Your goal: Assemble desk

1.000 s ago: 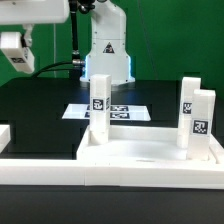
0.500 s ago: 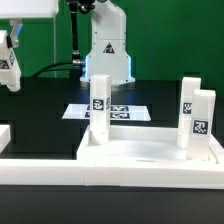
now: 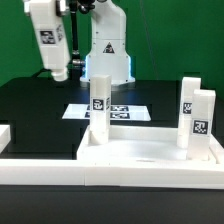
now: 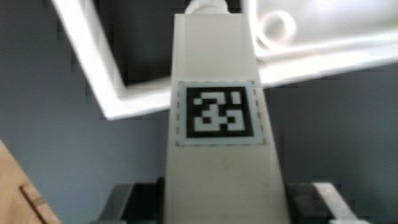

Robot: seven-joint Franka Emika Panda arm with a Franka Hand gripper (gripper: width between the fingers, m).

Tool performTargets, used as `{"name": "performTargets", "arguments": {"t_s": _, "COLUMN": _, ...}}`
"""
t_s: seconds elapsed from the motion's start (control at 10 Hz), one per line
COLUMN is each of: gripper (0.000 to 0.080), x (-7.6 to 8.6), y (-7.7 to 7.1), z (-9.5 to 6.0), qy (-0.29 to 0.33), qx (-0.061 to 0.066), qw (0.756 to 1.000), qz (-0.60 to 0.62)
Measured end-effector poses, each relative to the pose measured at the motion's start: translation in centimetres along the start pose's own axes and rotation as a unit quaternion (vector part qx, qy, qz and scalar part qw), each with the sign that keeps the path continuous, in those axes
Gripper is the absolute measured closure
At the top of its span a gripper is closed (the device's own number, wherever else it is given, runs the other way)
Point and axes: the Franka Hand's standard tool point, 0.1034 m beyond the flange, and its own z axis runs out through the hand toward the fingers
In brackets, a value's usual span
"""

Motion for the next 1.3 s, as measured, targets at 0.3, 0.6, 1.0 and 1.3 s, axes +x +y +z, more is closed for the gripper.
{"name": "performTargets", "arguments": {"t_s": 0.3, "gripper": 0.0511, "x": 0.7, "y": 0.9, "z": 0.0, "qy": 0.101, "qx": -0.023, "qw": 0.995, "qz": -0.007}}
{"name": "performTargets", "arguments": {"t_s": 0.6, "gripper": 0.0511, "x": 0.5, "y": 1.4, "z": 0.2, "qy": 0.163, "qx": -0.043, "qw": 0.986, "qz": -0.013}}
{"name": "performTargets", "arguments": {"t_s": 1.0, "gripper": 0.0511, "x": 0.2, "y": -2.0, "z": 2.1, "qy": 0.158, "qx": -0.035, "qw": 0.986, "qz": -0.034}}
{"name": "performTargets", "arguments": {"t_s": 1.3, "gripper": 0.0511, "x": 0.7, "y": -2.5, "z": 1.3, "qy": 0.127, "qx": -0.017, "qw": 0.991, "qz": -0.044}}
